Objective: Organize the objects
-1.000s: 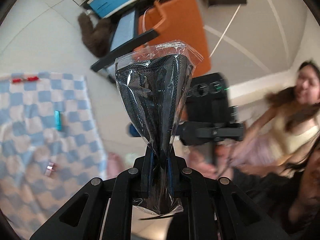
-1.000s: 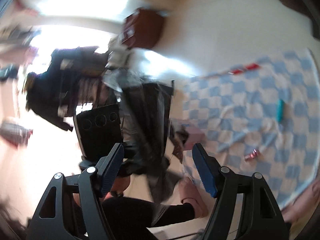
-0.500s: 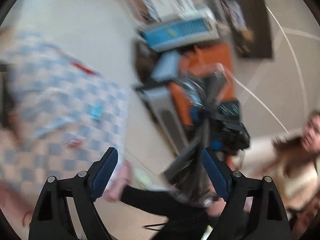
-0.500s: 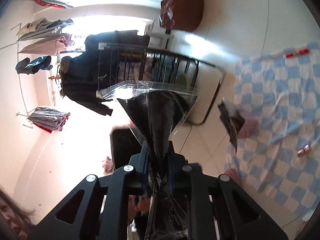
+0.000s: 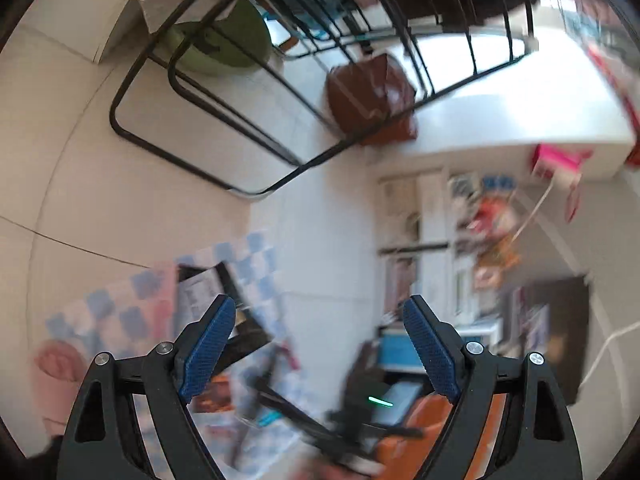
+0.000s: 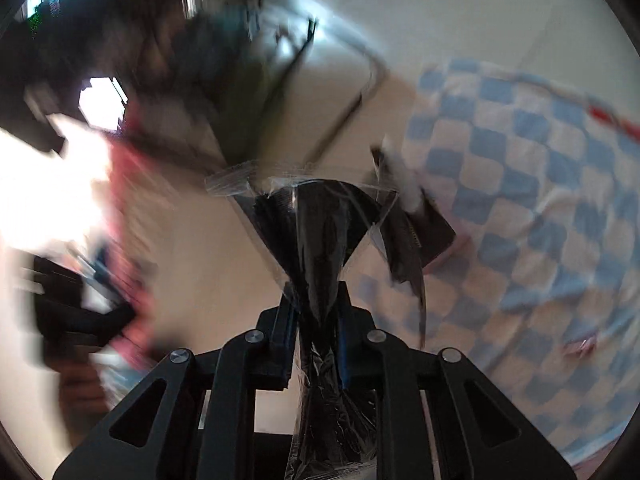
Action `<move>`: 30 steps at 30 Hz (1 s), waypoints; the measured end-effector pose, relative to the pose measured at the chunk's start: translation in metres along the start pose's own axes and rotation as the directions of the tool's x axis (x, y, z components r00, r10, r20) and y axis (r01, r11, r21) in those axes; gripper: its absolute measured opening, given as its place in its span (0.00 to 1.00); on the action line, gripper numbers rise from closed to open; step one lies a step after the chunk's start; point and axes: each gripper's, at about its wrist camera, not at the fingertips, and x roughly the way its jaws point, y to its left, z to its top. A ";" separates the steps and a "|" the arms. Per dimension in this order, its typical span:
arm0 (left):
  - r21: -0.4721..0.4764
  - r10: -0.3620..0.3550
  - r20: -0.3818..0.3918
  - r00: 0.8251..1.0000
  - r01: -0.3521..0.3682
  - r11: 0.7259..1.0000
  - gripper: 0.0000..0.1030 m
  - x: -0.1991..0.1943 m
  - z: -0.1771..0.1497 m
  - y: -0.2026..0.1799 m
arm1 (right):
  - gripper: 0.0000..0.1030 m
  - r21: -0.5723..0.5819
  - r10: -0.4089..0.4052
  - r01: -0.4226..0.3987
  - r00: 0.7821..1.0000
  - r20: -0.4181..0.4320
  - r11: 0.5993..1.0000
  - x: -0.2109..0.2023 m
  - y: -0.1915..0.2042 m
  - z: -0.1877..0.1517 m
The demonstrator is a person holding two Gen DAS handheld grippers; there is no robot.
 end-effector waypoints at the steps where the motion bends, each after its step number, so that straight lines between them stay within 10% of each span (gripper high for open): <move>1: 0.004 -0.002 0.013 1.000 0.002 1.000 0.83 -0.007 0.007 0.006 | 0.17 -0.062 -0.094 0.092 0.995 -0.027 0.994 0.018 0.010 0.010; 6: 0.041 0.006 0.097 0.995 -0.010 0.999 0.83 -0.042 0.026 0.012 | 0.17 -0.369 -0.492 0.437 0.868 -0.067 0.820 0.106 0.049 0.035; 10: 0.142 0.016 0.168 0.986 -0.040 0.989 0.83 -0.079 0.017 -0.028 | 0.18 -0.430 -0.644 0.554 0.760 -0.087 0.713 0.163 0.038 0.053; 12: 0.219 0.009 0.206 0.978 -0.055 0.974 0.83 -0.091 0.009 -0.043 | 0.20 -0.408 -0.660 0.571 0.742 -0.116 0.713 0.180 0.027 0.059; 17: 0.348 0.021 0.196 0.980 -0.089 0.933 0.83 -0.119 -0.013 -0.076 | 0.20 -0.370 -0.612 0.531 0.776 -0.149 0.763 0.207 0.008 0.058; 24: 0.268 0.036 0.104 0.994 -0.063 0.961 0.83 -0.093 -0.015 -0.053 | 0.23 -0.347 -0.526 0.445 0.830 -0.185 0.825 0.201 -0.007 0.057; 30: 0.257 0.021 0.104 0.994 -0.047 0.965 0.83 -0.087 -0.027 -0.047 | 0.74 -0.340 -0.492 0.440 0.867 -0.079 0.831 0.152 0.001 0.065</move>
